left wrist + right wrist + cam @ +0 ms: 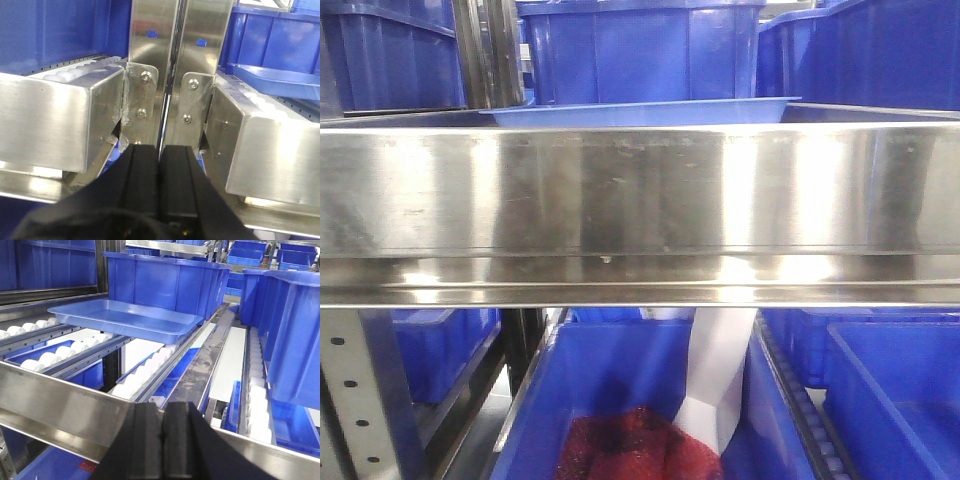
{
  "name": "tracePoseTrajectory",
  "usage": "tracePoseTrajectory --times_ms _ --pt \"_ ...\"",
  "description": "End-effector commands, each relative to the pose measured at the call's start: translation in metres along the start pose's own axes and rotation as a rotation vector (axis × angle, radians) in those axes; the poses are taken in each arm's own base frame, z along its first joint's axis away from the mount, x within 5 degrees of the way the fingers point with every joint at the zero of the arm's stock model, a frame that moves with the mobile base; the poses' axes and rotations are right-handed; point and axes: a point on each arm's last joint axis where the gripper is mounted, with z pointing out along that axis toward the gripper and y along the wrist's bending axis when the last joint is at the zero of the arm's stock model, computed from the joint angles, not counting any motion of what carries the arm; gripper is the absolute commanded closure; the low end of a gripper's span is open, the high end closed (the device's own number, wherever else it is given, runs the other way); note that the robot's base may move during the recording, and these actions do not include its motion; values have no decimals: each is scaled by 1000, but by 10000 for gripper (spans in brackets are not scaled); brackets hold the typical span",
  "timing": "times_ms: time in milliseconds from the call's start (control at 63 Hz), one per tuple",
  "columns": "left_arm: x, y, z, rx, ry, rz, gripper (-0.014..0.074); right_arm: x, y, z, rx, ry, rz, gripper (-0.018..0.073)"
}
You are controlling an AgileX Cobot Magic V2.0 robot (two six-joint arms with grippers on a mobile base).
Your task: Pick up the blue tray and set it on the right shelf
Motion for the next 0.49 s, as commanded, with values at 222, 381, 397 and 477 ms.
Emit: tracePoseTrajectory --times_ms 222,381,397,477 --pt "1 1 0 0 -76 -1 645 -16 0 -2 5 -107 -15 504" --pt "1 1 0 0 -76 -1 645 -16 0 -2 5 -107 -15 504" --pt "1 1 0 0 -76 -1 645 -16 0 -2 5 -107 -15 504" --pt "1 1 0 0 -76 -1 645 -16 0 -2 5 -107 -15 504"
